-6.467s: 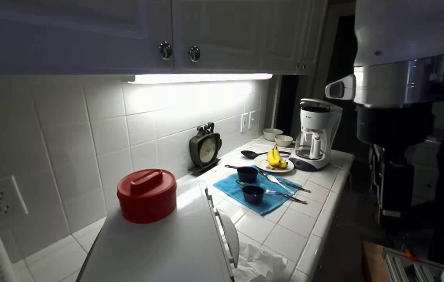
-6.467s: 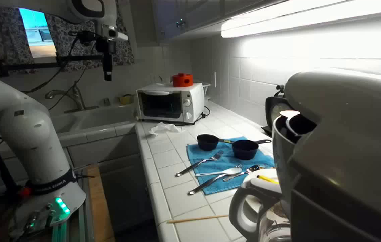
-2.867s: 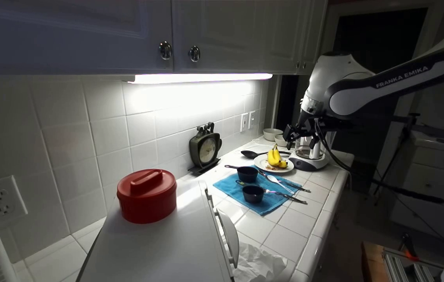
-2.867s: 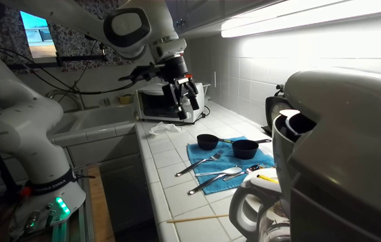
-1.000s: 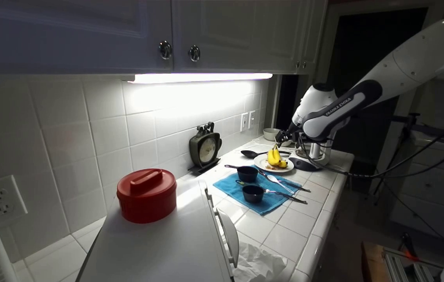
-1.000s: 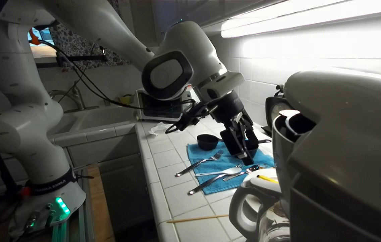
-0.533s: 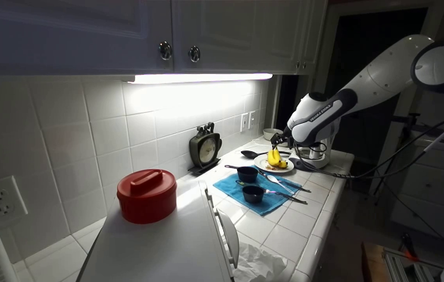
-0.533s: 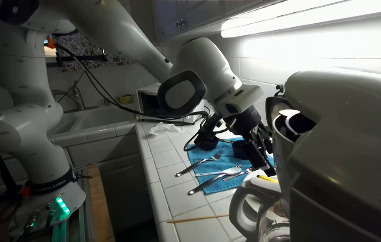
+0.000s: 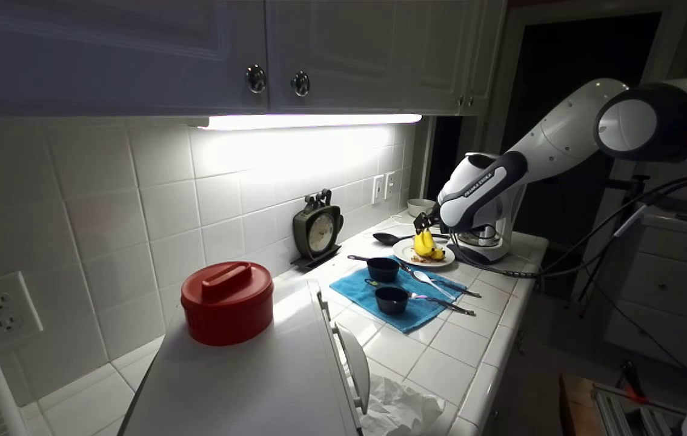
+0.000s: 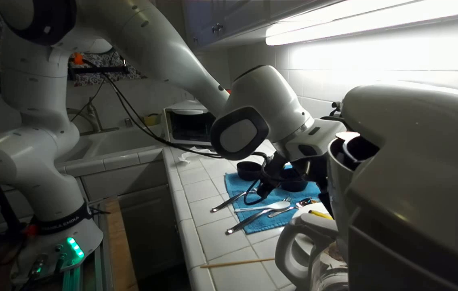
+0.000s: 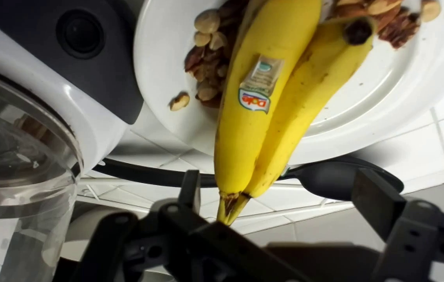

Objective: Remove the bananas from the white plate and put them on the blue towel

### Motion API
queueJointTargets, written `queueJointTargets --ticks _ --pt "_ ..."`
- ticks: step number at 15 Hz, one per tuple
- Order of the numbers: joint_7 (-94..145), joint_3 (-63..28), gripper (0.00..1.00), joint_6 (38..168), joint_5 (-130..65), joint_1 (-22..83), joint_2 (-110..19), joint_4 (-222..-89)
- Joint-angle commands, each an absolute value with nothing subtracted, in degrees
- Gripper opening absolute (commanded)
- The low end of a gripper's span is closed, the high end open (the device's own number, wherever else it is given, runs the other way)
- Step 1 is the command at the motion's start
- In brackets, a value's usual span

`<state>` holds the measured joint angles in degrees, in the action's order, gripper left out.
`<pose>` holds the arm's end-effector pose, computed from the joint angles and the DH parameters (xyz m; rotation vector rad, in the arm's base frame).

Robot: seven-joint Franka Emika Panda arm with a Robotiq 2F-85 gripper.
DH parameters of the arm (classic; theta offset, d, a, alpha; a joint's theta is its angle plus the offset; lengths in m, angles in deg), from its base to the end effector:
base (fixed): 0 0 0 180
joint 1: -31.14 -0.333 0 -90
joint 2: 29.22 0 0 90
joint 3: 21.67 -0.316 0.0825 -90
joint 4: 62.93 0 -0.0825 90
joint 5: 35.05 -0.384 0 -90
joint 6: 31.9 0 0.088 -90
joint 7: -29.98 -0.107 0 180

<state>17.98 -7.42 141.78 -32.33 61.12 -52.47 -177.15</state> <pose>0.4809 -0.4449 0.3361 2.4768 -1.1721 0.8329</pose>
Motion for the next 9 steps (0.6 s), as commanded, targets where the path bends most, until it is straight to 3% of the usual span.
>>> queueJointTargets --ticks 1,9 --pt "23.61 -6.92 1.0 143.44 -35.84 61.37 -57.01 -172.61" --pt "22.08 -1.71 1.0 145.54 -36.08 58.12 -64.09 -167.12"
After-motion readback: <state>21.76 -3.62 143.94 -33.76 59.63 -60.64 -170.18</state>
